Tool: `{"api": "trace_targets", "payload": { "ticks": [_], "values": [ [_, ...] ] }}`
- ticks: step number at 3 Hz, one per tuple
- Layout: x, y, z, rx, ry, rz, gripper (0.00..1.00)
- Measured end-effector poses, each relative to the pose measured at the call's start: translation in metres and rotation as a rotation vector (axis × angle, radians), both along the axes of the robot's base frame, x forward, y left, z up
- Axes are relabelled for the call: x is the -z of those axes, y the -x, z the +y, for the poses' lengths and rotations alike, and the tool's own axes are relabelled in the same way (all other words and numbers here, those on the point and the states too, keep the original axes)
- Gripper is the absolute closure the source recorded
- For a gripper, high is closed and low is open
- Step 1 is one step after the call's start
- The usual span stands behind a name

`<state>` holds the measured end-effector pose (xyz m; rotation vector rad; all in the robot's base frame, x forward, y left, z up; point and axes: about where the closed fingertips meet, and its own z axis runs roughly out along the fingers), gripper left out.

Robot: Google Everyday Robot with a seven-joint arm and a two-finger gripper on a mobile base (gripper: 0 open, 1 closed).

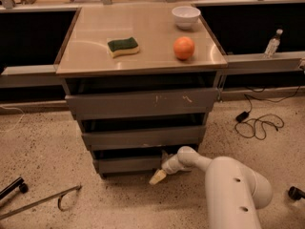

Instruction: Open bottom drawer

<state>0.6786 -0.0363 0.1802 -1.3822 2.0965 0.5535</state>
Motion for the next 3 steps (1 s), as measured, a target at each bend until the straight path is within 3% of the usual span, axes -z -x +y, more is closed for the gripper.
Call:
{"api": "trace_targets", "payload": {
  "ticks": [2,3],
  "values": [
    [-0.002,0.003,-0.002,-0.005,0.001,0.024,0.0],
    [-0.033,0.033,-0.011,0.004,-0.047,0.084,0.0]
  ]
}}
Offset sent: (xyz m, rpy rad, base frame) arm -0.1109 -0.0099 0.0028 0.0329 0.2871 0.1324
